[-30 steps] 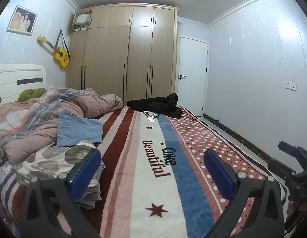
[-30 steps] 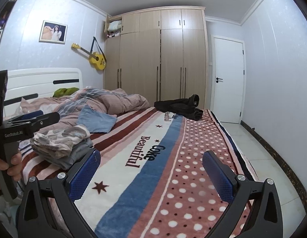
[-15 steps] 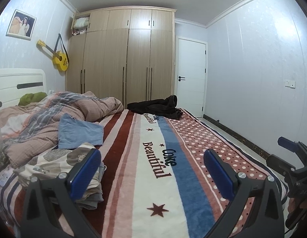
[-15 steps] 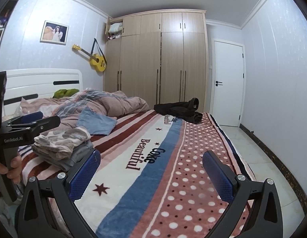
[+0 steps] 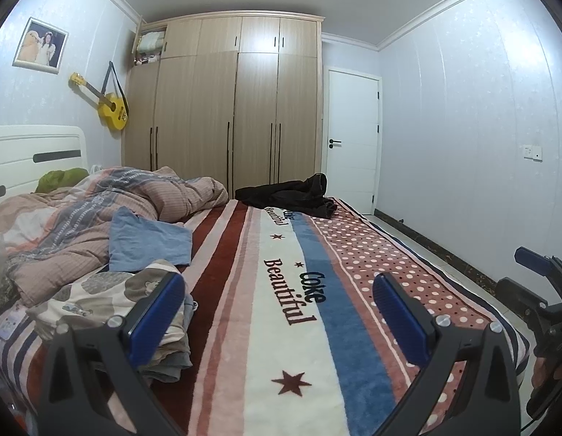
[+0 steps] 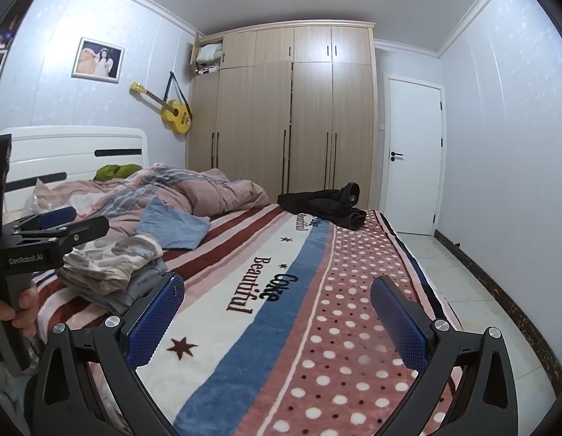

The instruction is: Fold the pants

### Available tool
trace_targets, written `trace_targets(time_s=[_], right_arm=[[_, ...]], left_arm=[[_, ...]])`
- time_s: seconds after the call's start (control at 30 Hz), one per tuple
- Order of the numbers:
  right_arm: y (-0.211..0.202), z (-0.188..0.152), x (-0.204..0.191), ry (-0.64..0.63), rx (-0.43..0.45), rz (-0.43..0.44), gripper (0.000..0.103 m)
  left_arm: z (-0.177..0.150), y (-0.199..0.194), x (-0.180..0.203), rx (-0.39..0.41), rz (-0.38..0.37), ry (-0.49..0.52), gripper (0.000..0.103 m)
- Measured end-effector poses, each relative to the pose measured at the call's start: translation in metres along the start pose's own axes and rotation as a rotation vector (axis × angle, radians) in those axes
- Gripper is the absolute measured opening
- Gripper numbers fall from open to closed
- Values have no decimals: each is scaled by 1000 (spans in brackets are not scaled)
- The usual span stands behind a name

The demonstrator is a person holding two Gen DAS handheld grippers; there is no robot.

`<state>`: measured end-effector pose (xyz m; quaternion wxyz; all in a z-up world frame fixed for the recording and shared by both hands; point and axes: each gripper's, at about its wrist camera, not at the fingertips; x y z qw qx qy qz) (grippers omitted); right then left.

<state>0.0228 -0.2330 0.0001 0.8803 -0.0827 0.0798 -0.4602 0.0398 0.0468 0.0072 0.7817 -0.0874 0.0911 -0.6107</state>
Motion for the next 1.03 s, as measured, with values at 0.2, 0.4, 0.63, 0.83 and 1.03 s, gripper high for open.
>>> trace_targets(time_s=[0.2, 0.4, 0.63, 0.83, 1.03], right_arm=[[0, 0, 1, 0, 0, 1, 103], [0, 0, 1, 0, 0, 1, 103], [0, 0, 1, 0, -1, 1, 103], [0, 0, 1, 0, 0, 0, 103], [0, -1, 0, 2, -2, -2, 103]], left_arm=[[1, 0, -1, -2, -8, -5, 102], [1, 0, -2, -3, -10, -6, 102], [2, 0, -2, -2, -9, -6, 102], [2, 0, 0, -2, -12, -5, 102], [2, 0, -1, 2, -16, -6, 102]])
Point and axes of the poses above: each gripper's, at about its wrist camera, not at the fingertips, and y roughly the way its jaws point, x to its right, z to its top, and after that the axes turned 15 degrees about z, right-handed
